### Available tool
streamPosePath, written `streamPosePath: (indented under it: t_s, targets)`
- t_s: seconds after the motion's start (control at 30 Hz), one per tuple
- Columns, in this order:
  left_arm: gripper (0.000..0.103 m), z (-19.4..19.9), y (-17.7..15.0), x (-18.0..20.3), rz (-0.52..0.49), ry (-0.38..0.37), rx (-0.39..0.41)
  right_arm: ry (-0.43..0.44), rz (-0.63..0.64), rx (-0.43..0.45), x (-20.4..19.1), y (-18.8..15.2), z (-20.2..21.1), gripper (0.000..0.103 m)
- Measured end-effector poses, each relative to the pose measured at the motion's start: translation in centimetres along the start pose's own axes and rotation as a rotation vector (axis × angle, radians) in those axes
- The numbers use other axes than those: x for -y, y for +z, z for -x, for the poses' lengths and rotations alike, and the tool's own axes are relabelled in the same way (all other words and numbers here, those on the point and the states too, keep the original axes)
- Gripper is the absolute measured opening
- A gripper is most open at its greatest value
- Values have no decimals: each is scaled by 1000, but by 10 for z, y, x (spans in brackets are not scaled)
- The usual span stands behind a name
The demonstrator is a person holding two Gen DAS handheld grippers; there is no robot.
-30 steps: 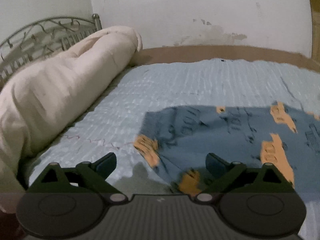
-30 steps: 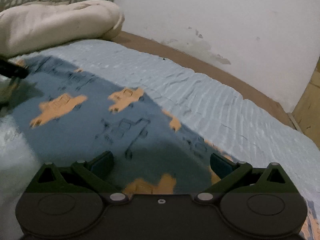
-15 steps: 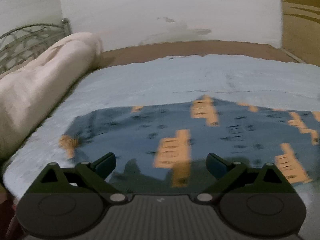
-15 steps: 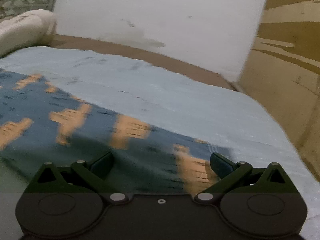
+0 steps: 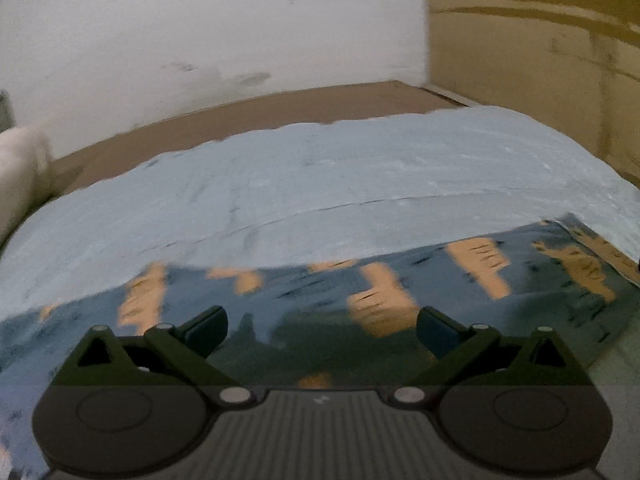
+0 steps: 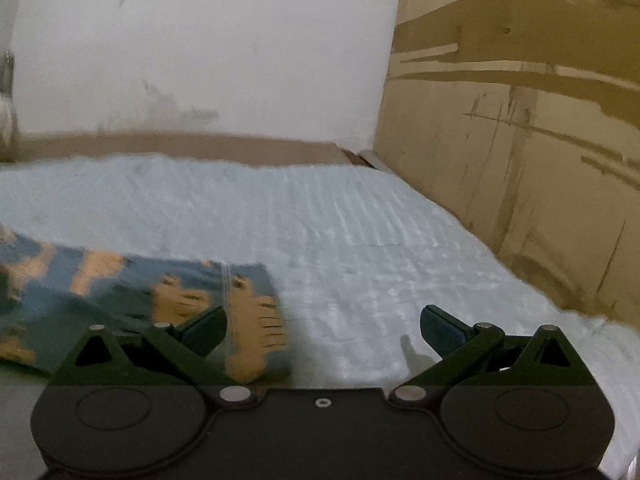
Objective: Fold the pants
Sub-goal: 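Fold the pants over again with both tools toward the hems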
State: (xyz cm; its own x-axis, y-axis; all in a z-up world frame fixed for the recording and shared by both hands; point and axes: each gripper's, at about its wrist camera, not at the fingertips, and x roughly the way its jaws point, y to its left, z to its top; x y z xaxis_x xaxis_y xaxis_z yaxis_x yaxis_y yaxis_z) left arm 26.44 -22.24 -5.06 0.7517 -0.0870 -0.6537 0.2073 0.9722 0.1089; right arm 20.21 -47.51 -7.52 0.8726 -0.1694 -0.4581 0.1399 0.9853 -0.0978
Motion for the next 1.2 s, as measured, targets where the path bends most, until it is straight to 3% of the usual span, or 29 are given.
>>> streamPosePath:
  t_s: [0.1,0.23,0.33,0.53,0.63,0.73,0.83,0.9,0.93,1.0,1.07,1.13,1.2]
  targets:
    - [102,-23,10,23,-52,-29,-13,148,-134,6,12,-9,22,102]
    - [102,-47,16,45,-106,-53,-34,272,-322,-80,20,-20,24,102]
    - [102,-56,17,56,-130,-49,-29,309,-431,-139,23,-24,14,102]
    - [102,-67,23,53,-100,-69,-75,316,-556,-170,21,-18,1,101]
    - [102,-65,32,45,-42,-108,-99,262,-615,-202,22,-16,-7,92]
    - [102,-61,40,39,8,-198,-119,212,-719,-197,26,-18,-11,81]
    - [102,-54,47,41,28,-307,-120,151,-846,-181,32,-24,-9,60]
    - [102,-49,51,44,27,-384,-112,108,-915,-176,36,-29,-7,39]
    - [102,-48,54,47,29,-425,-114,95,-938,-171,37,-31,-7,35]
    - [102,-47,62,53,55,-516,-131,86,-949,-157,38,-33,-6,22]
    - [102,-51,71,59,106,-597,-158,83,-897,-124,32,-31,-3,18]
    - [102,-59,81,68,163,-662,-205,48,-753,-90,18,-23,2,16]
    - [102,-66,92,78,191,-724,-253,-12,-523,-41,-8,-12,10,15]
